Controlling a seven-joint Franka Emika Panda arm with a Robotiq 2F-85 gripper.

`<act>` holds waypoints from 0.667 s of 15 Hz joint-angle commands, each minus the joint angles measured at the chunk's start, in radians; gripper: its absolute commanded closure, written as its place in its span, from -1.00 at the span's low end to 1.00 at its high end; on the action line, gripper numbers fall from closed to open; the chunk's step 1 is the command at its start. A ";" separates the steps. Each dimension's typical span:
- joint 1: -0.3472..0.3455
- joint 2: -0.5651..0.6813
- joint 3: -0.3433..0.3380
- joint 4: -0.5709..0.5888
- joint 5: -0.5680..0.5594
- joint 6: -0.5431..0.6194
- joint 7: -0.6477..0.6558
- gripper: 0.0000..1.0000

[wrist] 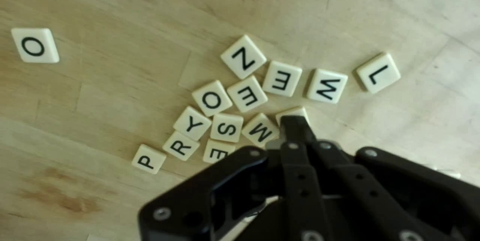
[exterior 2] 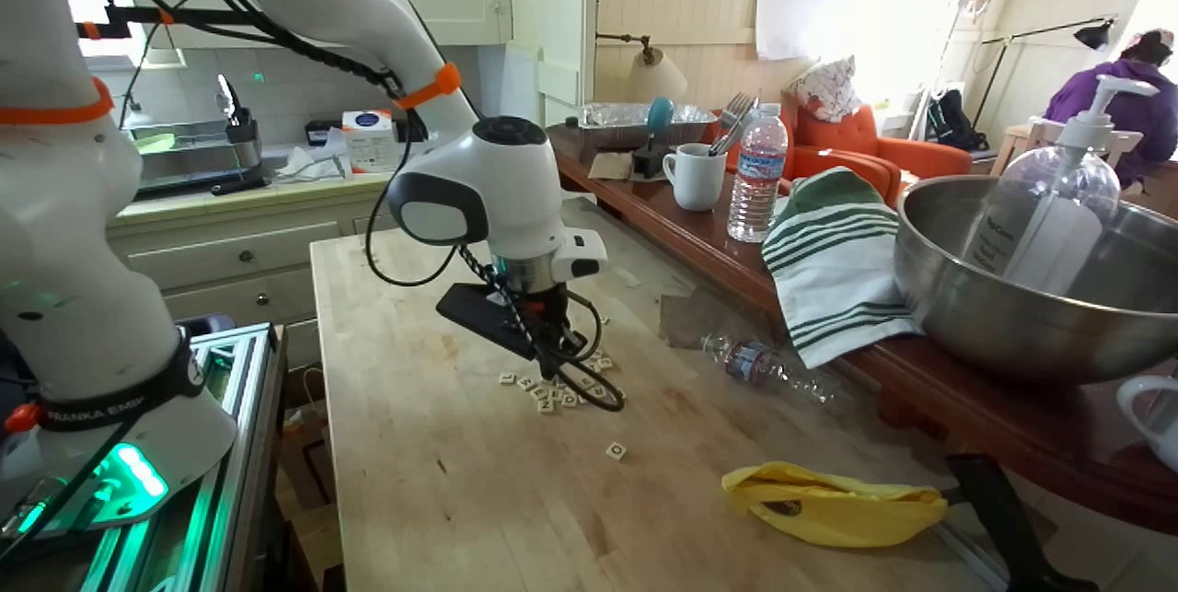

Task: Move some of the letter tiles backwards

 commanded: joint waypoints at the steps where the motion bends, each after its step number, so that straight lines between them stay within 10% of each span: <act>1: -0.008 0.019 -0.003 -0.001 -0.008 -0.007 -0.041 1.00; 10: -0.008 0.054 0.060 0.051 0.144 -0.027 -0.042 1.00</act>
